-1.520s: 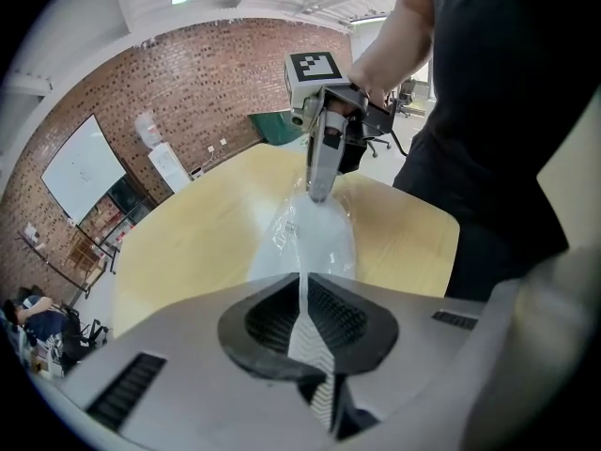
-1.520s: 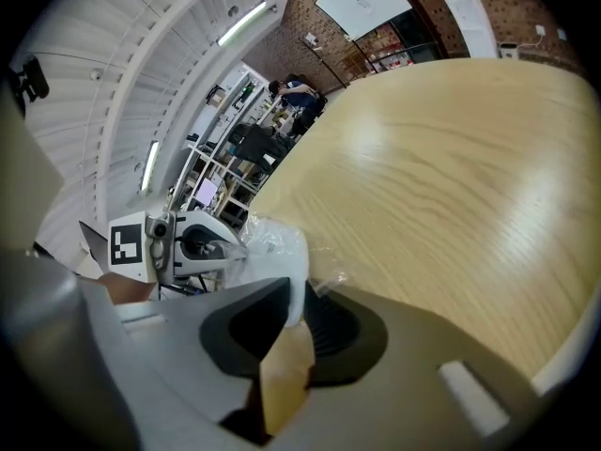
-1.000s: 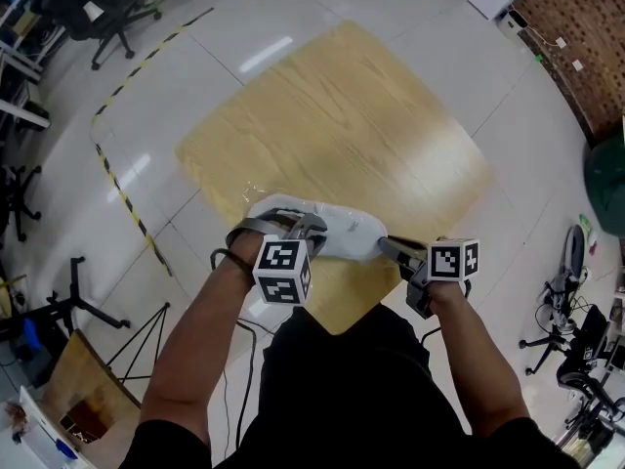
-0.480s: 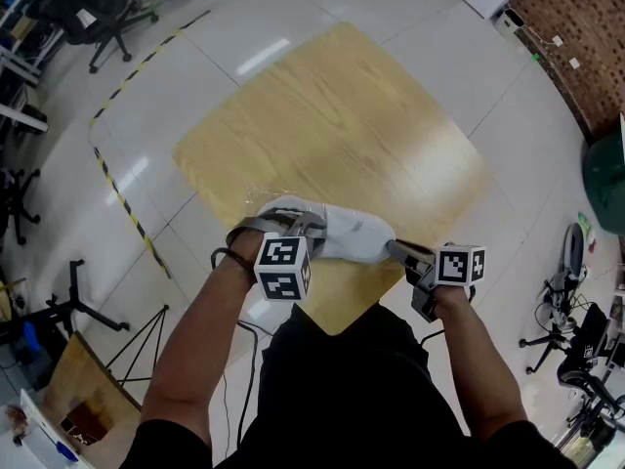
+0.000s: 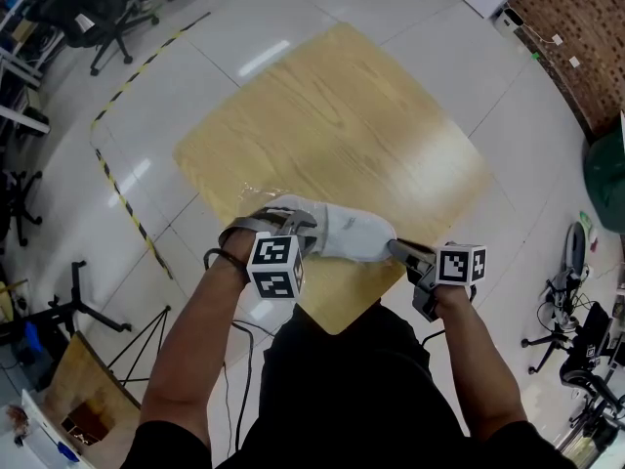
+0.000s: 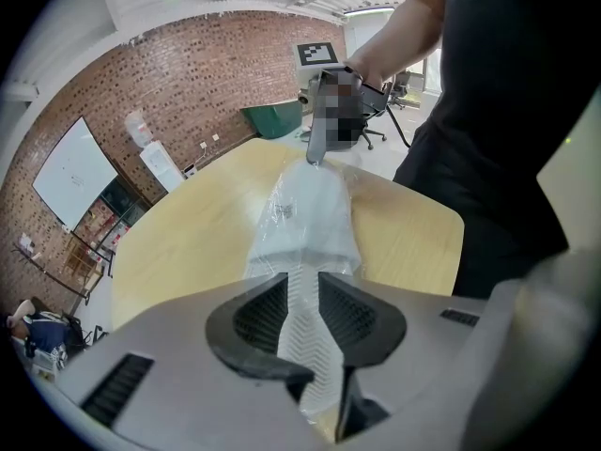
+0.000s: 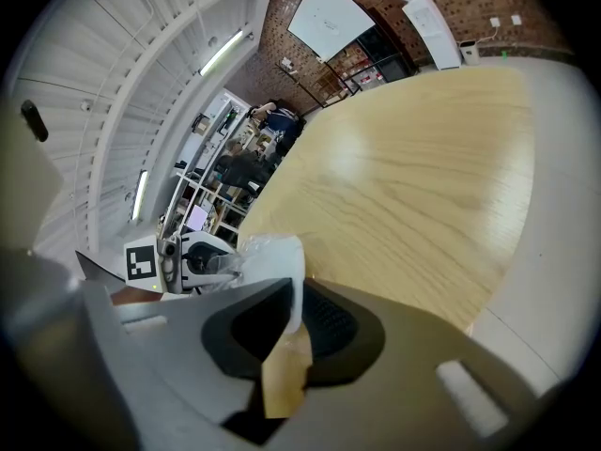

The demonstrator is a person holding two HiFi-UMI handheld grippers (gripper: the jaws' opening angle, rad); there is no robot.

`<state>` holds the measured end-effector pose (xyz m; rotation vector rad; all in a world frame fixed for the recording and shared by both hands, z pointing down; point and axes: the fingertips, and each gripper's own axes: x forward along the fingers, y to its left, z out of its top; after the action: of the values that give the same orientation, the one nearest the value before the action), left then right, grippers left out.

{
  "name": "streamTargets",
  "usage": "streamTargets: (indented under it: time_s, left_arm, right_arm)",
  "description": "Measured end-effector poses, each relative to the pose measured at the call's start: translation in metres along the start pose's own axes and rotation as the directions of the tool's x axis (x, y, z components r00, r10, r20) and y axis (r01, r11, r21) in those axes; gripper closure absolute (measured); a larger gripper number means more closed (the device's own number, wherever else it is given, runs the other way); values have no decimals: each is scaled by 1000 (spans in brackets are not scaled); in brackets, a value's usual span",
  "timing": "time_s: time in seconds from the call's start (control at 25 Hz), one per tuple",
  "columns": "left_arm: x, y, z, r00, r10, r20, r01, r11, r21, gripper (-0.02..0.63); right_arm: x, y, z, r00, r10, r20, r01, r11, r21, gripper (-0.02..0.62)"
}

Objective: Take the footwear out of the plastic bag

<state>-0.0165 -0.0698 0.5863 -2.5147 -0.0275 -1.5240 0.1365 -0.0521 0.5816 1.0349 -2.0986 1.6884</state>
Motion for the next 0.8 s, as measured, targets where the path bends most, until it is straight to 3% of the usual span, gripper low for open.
streamTargets:
  time_s: [0.8]
  left_arm:
    - [-23, -23, -47, 998, 11, -62, -16, 996, -88, 502]
  right_arm:
    - [19, 14, -11, 998, 21, -67, -24, 998, -55, 555]
